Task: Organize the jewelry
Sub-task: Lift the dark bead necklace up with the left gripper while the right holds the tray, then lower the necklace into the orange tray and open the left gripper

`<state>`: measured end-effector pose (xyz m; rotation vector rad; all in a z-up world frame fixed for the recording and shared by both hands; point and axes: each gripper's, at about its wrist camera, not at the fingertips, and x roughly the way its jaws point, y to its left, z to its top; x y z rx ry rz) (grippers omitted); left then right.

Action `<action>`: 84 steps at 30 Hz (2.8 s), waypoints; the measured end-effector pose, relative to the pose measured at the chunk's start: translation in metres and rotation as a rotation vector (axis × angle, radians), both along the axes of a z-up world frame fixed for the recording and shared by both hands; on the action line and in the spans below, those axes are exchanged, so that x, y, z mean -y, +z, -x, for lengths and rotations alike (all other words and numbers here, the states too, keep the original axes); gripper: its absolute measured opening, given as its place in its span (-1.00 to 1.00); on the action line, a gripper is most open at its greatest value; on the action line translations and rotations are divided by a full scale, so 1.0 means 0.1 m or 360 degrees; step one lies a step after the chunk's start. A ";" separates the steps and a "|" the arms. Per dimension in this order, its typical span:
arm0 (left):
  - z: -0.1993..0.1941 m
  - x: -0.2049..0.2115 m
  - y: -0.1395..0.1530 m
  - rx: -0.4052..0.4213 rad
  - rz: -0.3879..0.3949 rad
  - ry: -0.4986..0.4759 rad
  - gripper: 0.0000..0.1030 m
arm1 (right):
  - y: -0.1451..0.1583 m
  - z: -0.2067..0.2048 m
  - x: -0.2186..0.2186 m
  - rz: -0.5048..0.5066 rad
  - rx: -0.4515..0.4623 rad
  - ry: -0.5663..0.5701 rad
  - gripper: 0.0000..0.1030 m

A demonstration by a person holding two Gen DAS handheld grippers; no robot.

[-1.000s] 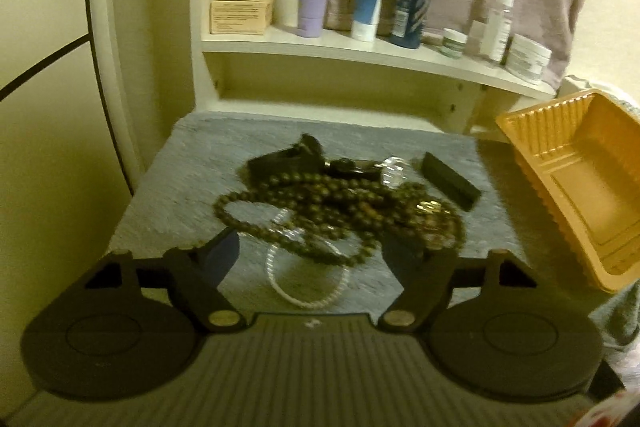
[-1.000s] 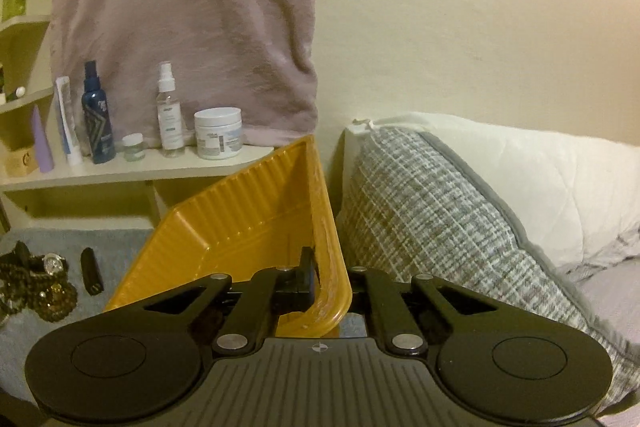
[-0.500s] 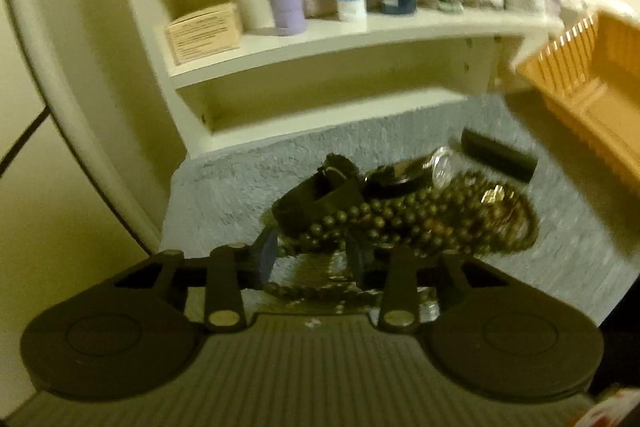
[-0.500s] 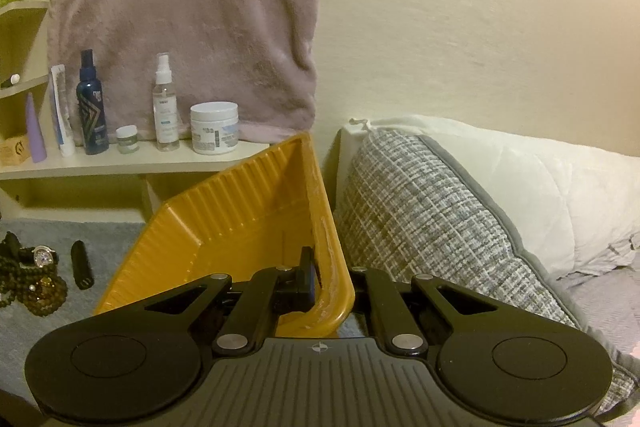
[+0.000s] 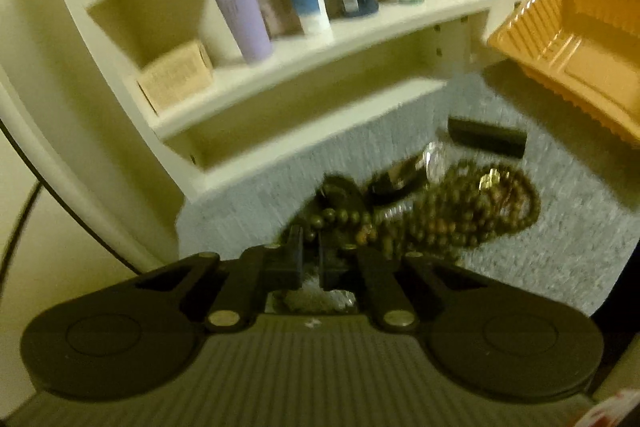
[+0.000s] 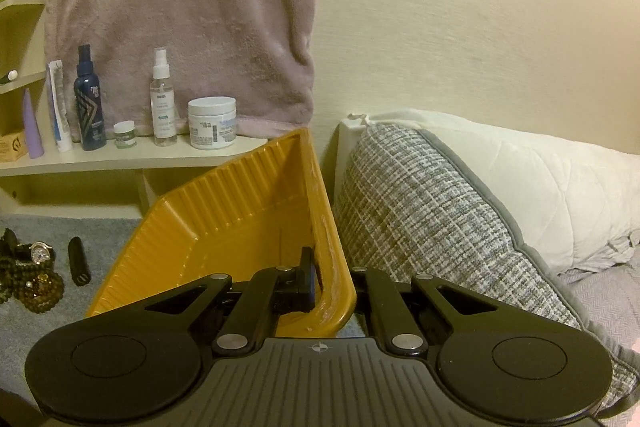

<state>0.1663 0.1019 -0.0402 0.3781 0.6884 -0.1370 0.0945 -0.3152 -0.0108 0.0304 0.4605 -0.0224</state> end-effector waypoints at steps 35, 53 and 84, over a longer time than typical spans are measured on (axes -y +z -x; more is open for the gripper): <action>0.15 0.39 2.70 0.0667 -0.0113 -0.0249 -0.88 | 0.12 0.10 -0.11 0.0066 0.0129 0.0081 -0.88; 0.07 0.96 3.61 0.0830 -0.0071 -0.0474 -0.88 | 0.14 0.11 -0.13 0.0064 0.0139 0.0080 -0.88; -0.35 2.64 2.19 0.0188 -0.0191 -0.1162 -0.88 | 0.09 0.08 -0.07 0.0022 0.0095 0.0084 -0.89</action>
